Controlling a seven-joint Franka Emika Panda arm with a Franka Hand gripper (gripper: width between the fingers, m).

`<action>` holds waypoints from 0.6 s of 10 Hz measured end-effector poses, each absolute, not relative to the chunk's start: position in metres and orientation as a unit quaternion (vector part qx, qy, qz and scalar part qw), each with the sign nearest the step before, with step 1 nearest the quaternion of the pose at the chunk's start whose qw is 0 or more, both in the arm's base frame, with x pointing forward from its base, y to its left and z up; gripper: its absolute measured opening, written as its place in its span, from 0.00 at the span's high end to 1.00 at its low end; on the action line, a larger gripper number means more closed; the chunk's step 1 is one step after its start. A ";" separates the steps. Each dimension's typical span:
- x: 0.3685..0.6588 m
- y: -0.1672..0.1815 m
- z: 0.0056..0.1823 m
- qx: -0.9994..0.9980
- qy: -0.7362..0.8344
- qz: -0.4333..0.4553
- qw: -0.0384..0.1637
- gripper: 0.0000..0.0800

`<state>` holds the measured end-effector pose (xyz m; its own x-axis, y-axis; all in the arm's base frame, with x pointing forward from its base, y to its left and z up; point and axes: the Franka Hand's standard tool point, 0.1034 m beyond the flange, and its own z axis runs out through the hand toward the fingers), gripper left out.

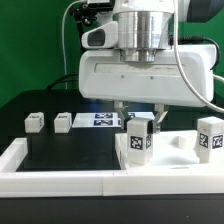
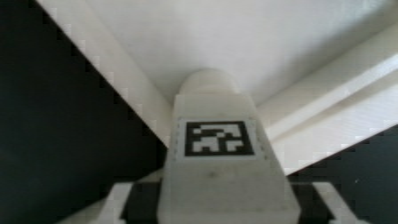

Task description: Assemble square table

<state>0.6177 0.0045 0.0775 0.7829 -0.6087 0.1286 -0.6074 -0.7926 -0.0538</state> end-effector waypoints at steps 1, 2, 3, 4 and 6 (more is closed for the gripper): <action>0.618 0.005 0.077 -0.929 0.363 -0.070 0.008 0.64; 0.618 0.005 0.077 -0.906 0.417 -0.071 0.012 0.64; 0.618 0.005 0.077 -0.884 0.462 -0.070 0.016 0.64; 0.618 0.005 0.077 -0.862 0.503 -0.069 0.019 0.64; 0.617 0.004 0.077 -0.819 0.569 -0.065 0.024 0.64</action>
Offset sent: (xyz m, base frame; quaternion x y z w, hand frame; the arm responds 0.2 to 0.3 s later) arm -0.0041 -0.0083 -0.0113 -0.0489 -0.0002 0.1989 0.9788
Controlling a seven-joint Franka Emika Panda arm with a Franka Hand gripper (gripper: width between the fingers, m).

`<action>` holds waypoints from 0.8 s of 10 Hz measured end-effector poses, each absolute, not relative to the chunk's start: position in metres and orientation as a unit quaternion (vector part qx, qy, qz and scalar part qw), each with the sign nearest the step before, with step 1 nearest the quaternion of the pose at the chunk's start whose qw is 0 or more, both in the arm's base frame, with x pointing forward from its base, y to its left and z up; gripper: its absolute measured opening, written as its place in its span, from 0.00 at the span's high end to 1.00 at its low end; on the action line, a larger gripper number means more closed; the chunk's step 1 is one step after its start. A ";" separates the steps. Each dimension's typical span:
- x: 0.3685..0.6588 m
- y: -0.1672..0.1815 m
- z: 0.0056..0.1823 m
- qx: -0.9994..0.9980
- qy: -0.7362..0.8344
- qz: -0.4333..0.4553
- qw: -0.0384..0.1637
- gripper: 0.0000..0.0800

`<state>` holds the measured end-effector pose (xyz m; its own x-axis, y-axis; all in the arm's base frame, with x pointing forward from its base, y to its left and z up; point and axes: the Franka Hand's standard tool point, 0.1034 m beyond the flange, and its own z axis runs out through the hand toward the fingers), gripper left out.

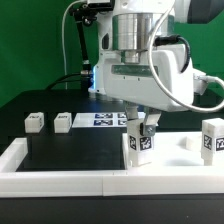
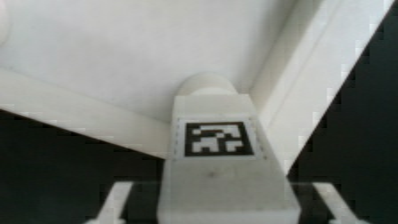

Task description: Assemble square table

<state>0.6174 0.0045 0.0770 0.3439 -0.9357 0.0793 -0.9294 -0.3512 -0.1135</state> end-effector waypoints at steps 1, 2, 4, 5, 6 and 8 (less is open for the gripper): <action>0.617 0.004 0.077 -0.806 0.587 -0.064 0.025 0.64; 0.617 0.004 0.077 -0.802 0.593 -0.063 0.026 0.64; 0.617 0.006 0.077 -0.814 0.576 -0.062 0.027 0.44; 0.617 0.007 0.077 -0.835 0.546 -0.063 0.025 0.25; 0.617 0.007 0.077 -0.856 0.512 -0.064 0.023 0.25; 0.617 0.014 0.078 -0.911 0.408 -0.065 0.019 0.19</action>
Offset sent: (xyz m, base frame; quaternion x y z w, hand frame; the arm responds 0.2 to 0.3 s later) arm 0.0000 0.0000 0.0000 0.0000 0.0000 0.0000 1.0000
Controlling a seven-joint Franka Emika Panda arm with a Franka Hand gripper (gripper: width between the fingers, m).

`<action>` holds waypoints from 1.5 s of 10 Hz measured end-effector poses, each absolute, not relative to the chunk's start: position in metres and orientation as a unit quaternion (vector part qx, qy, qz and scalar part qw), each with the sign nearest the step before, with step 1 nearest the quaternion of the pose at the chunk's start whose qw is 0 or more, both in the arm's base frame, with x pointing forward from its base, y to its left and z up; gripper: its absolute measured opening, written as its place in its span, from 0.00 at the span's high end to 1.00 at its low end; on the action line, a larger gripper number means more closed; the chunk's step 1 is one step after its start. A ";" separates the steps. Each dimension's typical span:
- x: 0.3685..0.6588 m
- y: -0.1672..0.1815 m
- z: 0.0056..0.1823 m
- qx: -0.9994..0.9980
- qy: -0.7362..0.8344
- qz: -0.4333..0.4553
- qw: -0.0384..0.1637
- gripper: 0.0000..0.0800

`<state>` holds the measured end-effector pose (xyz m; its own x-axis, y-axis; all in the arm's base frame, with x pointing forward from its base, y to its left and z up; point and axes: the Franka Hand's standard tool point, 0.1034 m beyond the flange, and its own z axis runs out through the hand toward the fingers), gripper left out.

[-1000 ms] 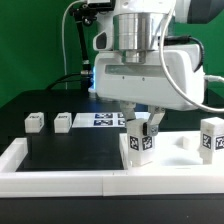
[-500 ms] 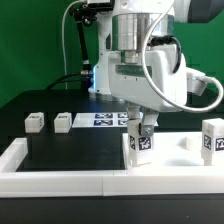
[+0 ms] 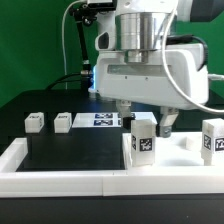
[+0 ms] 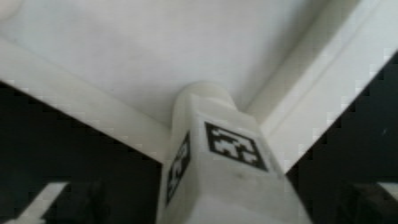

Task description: Assemble square table

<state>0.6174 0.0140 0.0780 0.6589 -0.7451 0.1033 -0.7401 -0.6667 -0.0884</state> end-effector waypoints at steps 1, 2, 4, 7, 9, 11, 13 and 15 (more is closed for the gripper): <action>0.617 0.014 0.078 -0.930 0.360 -0.066 0.016 0.19; 0.617 0.012 0.078 -0.950 0.306 -0.067 0.012 0.19; 0.617 0.008 0.078 -0.977 0.203 -0.068 0.005 0.19; 0.617 0.010 0.077 -0.995 0.074 -0.067 -0.003 0.19; 0.618 0.010 0.079 -0.997 -0.022 -0.066 -0.018 0.19; 0.619 0.009 0.079 -0.996 -0.061 -0.066 -0.028 0.19; 0.619 0.008 0.079 -0.996 -0.059 -0.065 -0.028 0.22; 0.619 0.008 0.079 -0.996 -0.051 -0.065 -0.027 0.64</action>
Offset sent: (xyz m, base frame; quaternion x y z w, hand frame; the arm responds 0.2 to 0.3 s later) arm -0.0029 0.0087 -0.0005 0.0412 -0.0313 -0.2818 0.9581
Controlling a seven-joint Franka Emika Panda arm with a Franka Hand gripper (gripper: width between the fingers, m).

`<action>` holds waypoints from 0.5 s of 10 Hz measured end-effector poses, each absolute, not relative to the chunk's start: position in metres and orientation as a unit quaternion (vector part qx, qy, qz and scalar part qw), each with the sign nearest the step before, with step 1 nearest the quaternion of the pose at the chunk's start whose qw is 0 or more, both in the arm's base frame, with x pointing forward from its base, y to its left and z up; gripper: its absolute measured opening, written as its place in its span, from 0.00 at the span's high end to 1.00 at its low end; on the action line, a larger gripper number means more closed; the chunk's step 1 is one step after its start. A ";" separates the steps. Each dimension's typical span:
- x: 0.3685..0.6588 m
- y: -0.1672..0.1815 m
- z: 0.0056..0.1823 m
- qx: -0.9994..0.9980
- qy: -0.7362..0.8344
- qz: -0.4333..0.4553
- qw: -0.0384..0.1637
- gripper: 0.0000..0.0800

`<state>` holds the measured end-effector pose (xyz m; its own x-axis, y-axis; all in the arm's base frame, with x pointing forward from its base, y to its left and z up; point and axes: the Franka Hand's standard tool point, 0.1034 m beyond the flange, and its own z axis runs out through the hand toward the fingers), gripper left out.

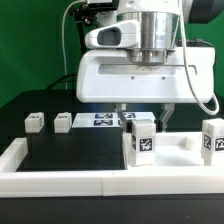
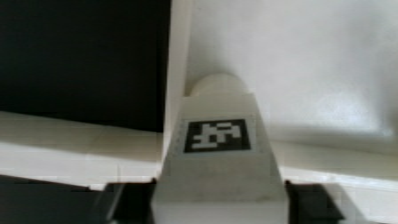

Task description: Assemble square table

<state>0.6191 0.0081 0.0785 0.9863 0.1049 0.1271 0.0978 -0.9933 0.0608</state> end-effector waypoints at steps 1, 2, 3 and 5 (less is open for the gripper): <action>0.619 0.008 0.079 0.997 0.043 0.065 0.027 0.64; 0.619 0.008 0.079 0.997 0.036 0.066 0.026 0.64; 0.619 0.008 0.078 0.998 0.001 0.066 0.023 0.64; 0.619 0.008 0.078 0.995 -0.069 0.068 0.018 0.64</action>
Offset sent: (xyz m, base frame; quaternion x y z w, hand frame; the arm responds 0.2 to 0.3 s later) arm 0.0000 0.0000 0.0000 0.0000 0.0000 0.1938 0.9810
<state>0.6189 0.0078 0.0780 0.9813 -0.1348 0.1372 -0.1397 -0.9898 0.0268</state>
